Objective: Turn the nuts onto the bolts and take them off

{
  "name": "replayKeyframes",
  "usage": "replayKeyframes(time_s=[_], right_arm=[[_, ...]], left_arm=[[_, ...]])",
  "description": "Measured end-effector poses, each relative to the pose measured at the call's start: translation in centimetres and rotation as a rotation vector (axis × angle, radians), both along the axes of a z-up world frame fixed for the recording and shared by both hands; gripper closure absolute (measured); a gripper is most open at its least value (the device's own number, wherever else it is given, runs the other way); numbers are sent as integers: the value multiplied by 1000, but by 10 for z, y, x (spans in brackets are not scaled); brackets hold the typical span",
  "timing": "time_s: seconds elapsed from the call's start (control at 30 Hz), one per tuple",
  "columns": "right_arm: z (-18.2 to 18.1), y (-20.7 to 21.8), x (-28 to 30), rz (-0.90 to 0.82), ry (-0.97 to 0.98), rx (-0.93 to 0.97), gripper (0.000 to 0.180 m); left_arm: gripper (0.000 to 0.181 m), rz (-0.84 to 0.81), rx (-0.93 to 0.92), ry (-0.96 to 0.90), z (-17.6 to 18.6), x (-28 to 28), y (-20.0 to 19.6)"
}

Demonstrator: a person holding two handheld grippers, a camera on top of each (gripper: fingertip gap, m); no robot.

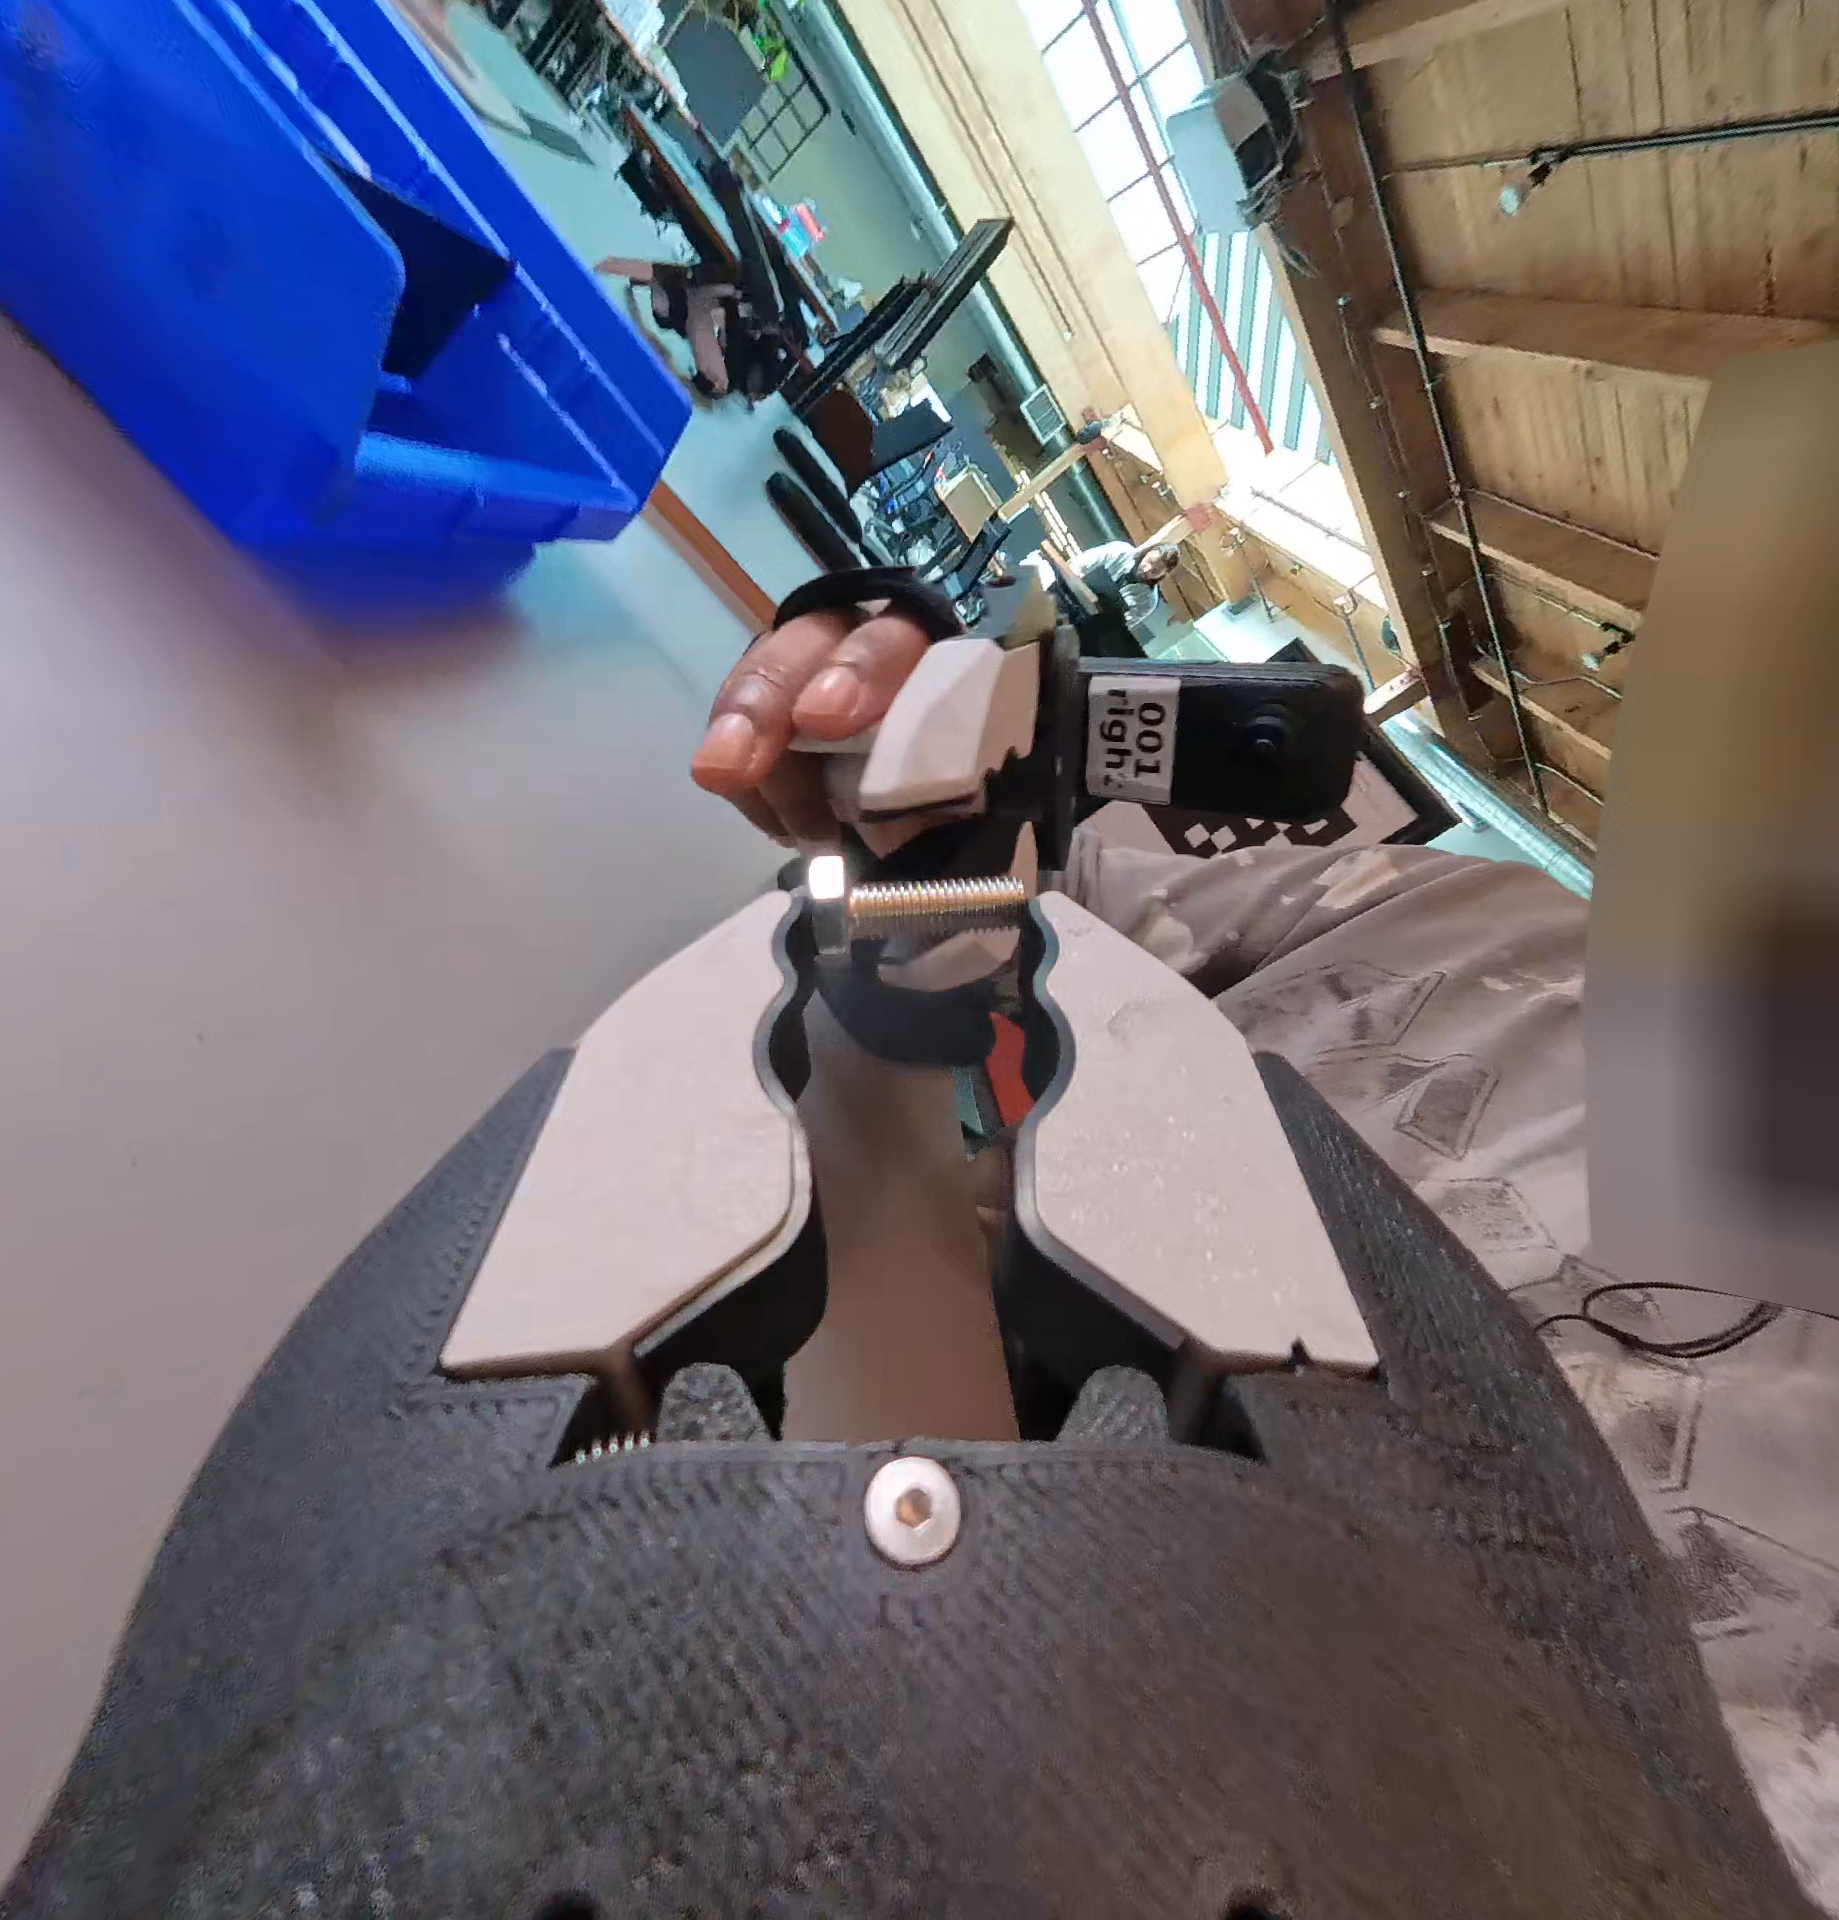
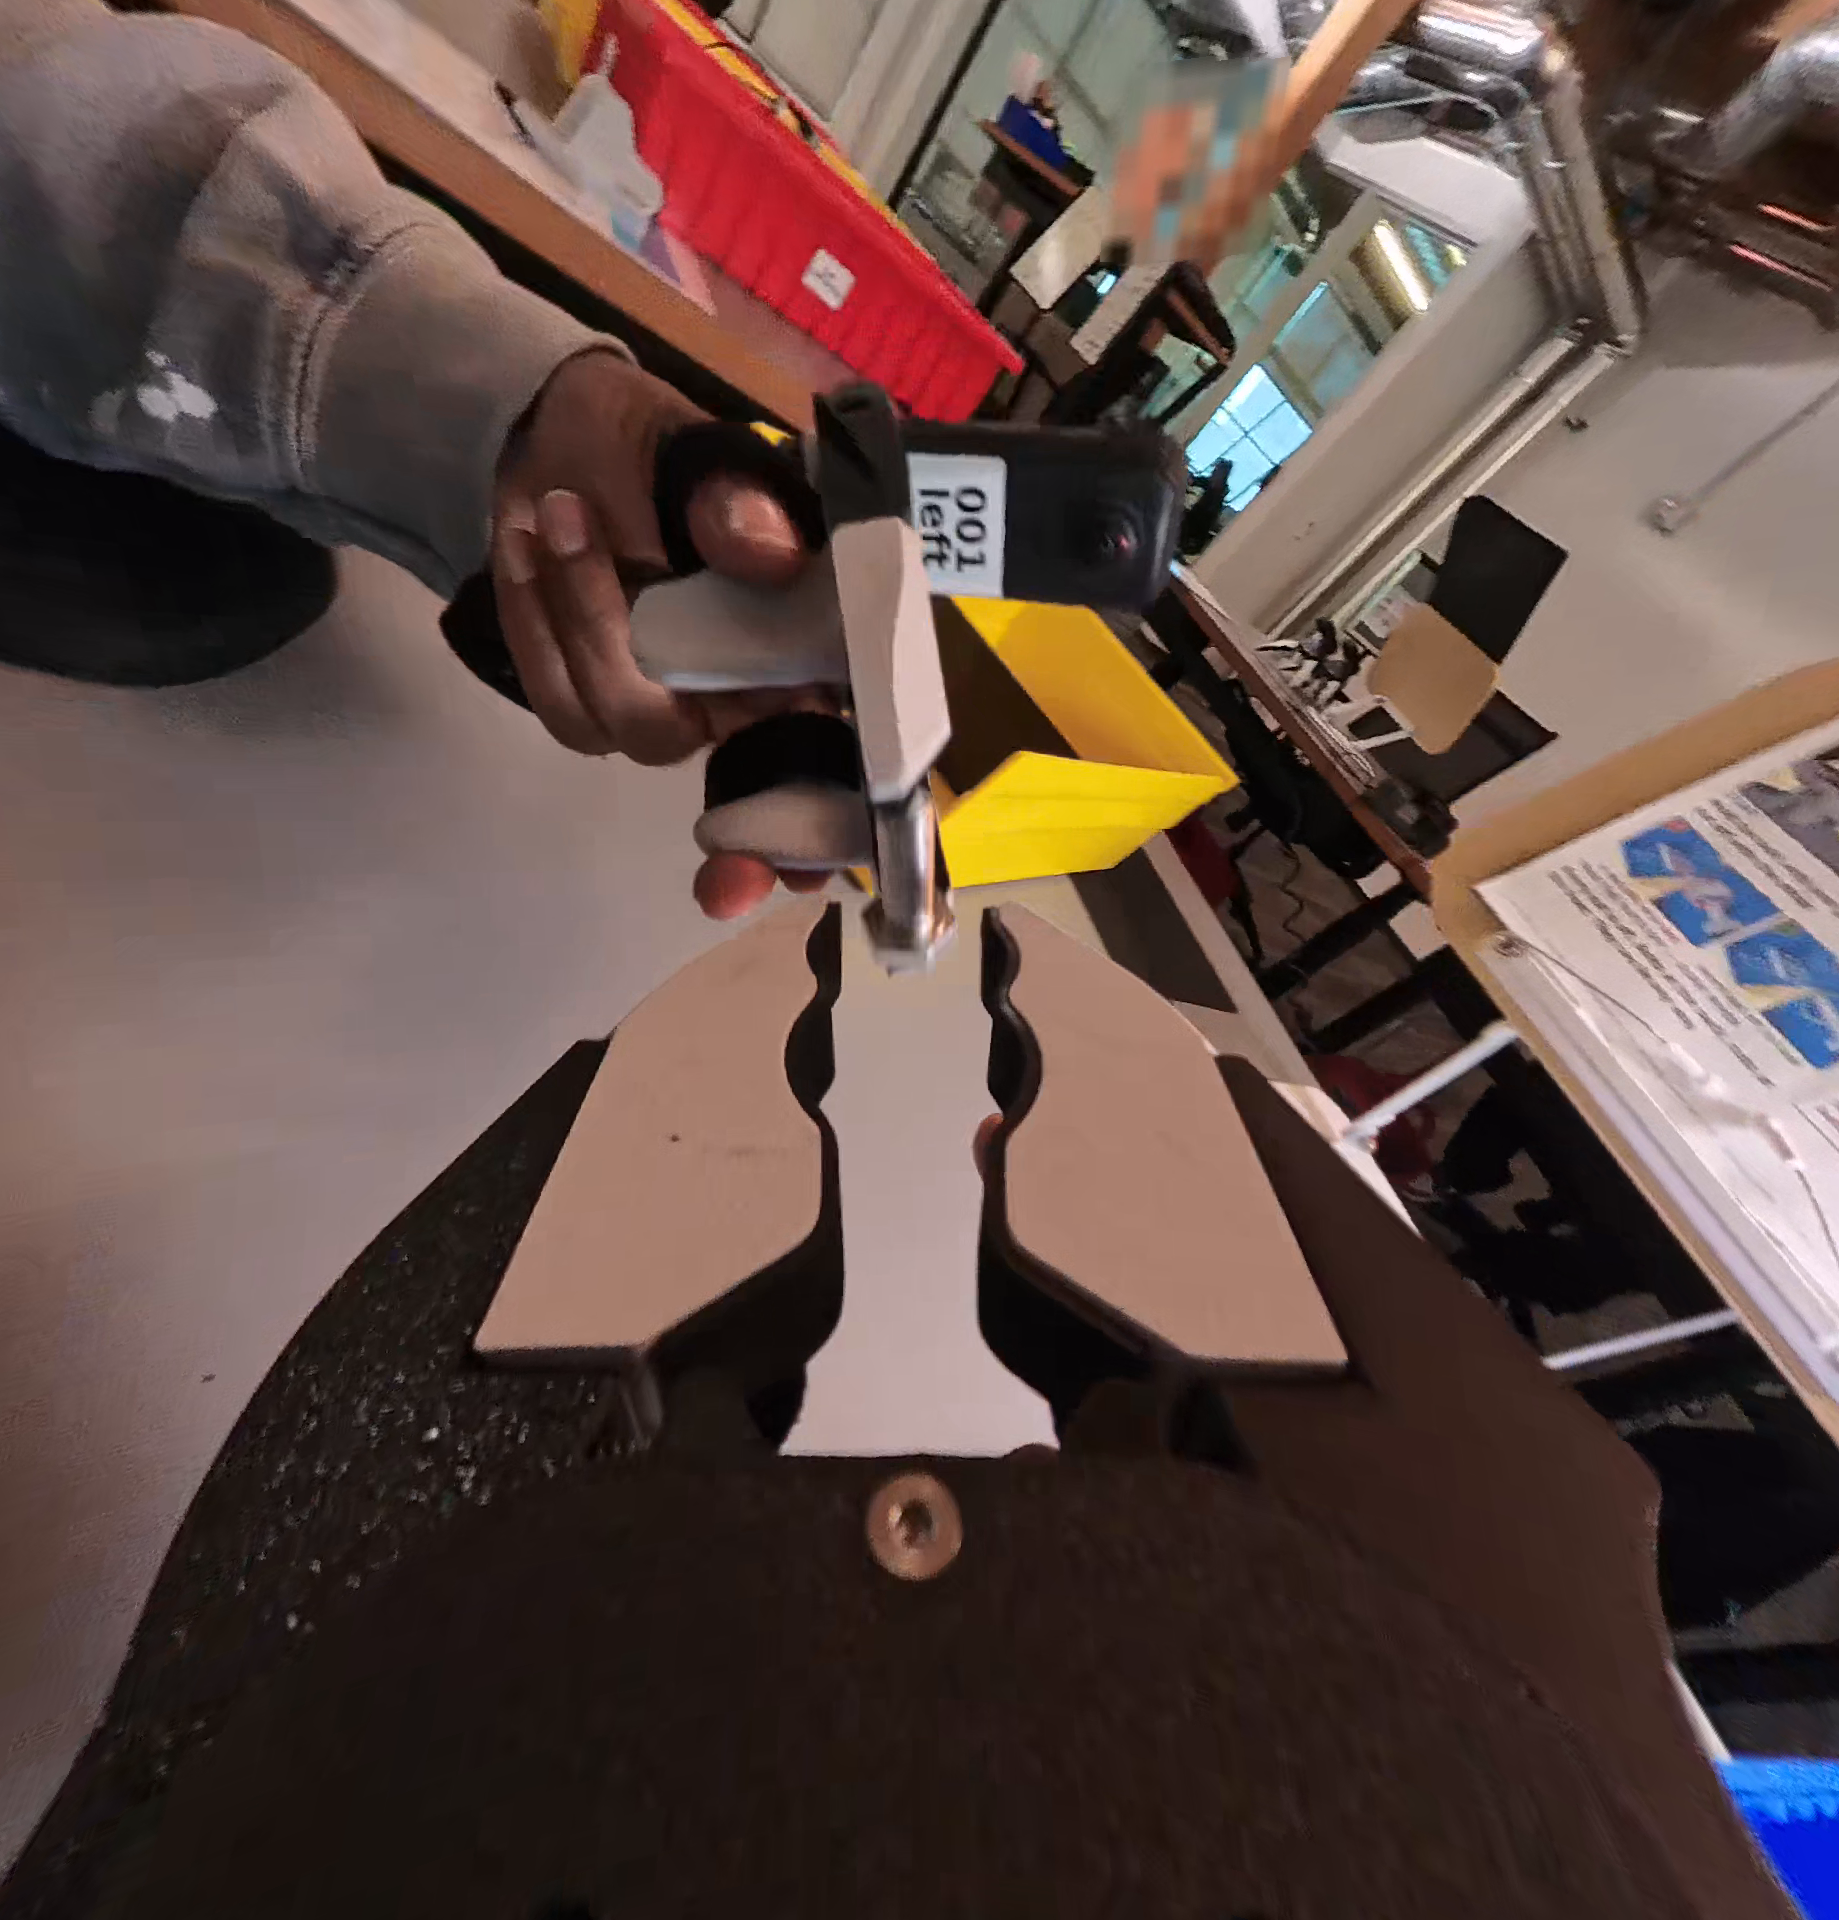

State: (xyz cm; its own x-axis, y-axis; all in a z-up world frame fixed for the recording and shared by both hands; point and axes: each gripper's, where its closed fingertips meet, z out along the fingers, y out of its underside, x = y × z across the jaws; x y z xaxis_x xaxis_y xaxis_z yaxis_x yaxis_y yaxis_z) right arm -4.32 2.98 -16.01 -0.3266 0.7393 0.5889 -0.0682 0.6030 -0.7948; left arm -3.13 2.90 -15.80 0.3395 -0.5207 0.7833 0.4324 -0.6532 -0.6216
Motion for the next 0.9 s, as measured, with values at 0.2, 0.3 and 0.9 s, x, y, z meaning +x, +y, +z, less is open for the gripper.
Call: replayKeyframes(time_s=[0.2, 0.3, 0.9], right_arm=[[-17, -14, 1, 47, -74, -25, 170], [-14, -8, 3, 87, -131, -245, 170], [-6, 1, 15, 272, -346, -784, 170]], left_arm=[[142, -10, -43, 12, -24, 9, -3], [136, 26, 79, 68, -18, 5, -3], [154, 193, 339, 487, -36, 19, 6]])
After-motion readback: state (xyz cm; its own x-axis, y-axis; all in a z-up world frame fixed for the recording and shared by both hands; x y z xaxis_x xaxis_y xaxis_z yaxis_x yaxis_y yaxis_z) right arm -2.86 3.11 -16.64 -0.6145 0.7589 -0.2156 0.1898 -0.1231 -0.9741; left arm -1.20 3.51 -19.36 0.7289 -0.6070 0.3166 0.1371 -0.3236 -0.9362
